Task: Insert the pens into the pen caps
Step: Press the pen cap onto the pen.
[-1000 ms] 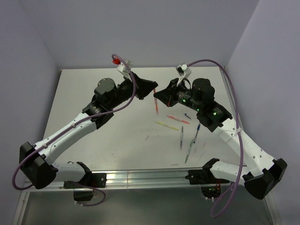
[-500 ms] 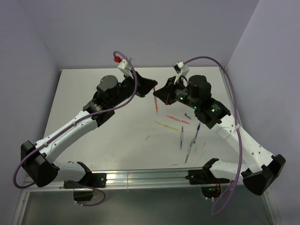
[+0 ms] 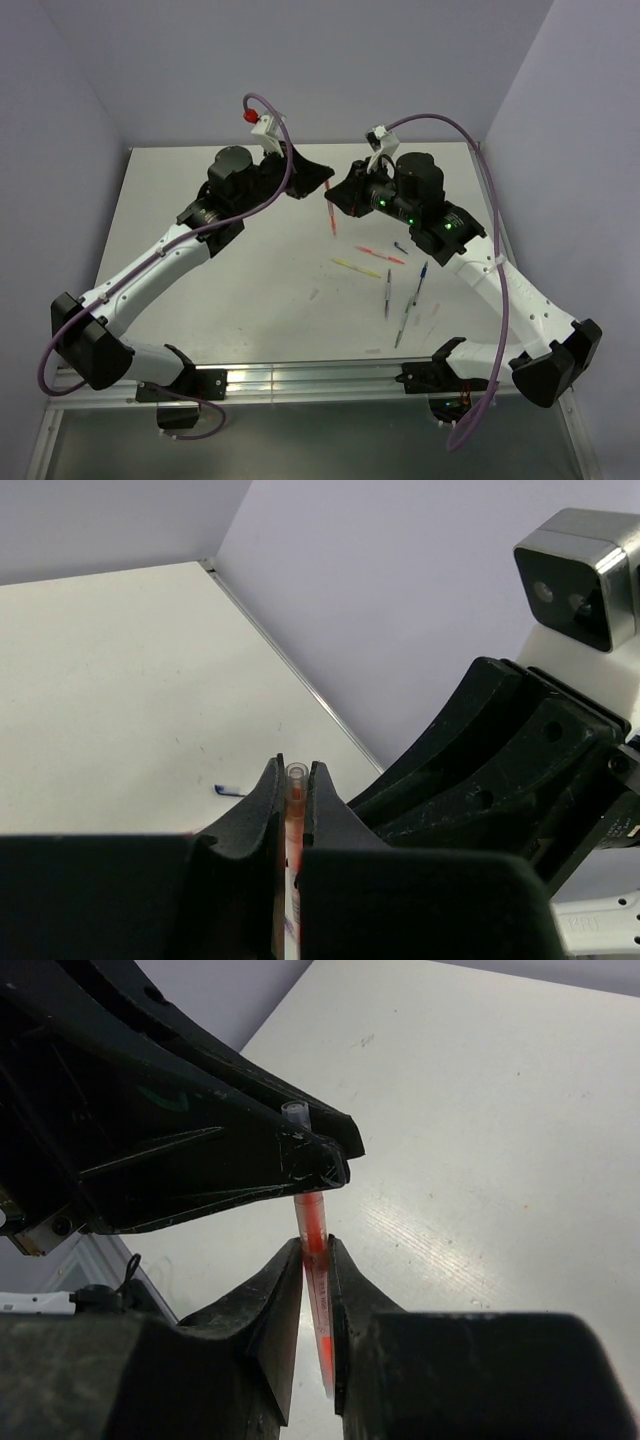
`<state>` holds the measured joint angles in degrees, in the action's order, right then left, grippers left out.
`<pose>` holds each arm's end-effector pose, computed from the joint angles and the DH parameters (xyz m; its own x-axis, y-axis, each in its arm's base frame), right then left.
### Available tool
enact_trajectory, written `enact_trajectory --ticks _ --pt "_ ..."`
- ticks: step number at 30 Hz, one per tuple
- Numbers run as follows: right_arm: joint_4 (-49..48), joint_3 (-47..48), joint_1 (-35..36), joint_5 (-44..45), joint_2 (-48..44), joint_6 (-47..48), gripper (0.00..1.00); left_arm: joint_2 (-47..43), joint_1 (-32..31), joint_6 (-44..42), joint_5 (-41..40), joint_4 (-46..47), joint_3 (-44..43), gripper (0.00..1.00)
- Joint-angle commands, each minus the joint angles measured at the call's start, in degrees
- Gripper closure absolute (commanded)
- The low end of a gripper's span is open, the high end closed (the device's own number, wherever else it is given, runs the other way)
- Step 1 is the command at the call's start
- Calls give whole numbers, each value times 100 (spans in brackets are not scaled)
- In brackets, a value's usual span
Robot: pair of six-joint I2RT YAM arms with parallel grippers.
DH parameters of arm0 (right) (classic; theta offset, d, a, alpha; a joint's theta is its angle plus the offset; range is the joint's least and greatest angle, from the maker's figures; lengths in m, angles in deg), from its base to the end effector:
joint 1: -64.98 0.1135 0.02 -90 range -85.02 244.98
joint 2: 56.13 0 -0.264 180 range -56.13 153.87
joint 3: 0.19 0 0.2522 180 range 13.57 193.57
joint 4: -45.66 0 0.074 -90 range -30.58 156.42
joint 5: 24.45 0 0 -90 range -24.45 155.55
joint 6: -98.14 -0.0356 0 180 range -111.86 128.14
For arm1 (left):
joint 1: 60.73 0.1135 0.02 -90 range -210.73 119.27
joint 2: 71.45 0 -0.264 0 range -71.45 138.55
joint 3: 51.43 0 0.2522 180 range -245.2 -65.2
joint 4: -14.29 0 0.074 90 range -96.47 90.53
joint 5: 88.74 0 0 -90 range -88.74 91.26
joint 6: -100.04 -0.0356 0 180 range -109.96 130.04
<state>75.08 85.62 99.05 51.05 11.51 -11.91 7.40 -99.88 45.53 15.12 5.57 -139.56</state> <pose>0.2150 0.1562 0.4151 -0.4075 0.1251 -0.9046 -0.6452 0.6616 0.3821 0.2477 -0.2127 0.4142 -0.4575 -0.3543 -0.8155 0.6547 0.4863 -0.5786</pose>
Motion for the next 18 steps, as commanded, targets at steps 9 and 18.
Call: enact_trajectory --ticks 9,18 --pt "-890 529 -84 -44 83 45 72 201 250 29 468 -600 -271 100" --pt "-608 442 -84 79 48 133 65 113 523 152 476 -400 -271 100"
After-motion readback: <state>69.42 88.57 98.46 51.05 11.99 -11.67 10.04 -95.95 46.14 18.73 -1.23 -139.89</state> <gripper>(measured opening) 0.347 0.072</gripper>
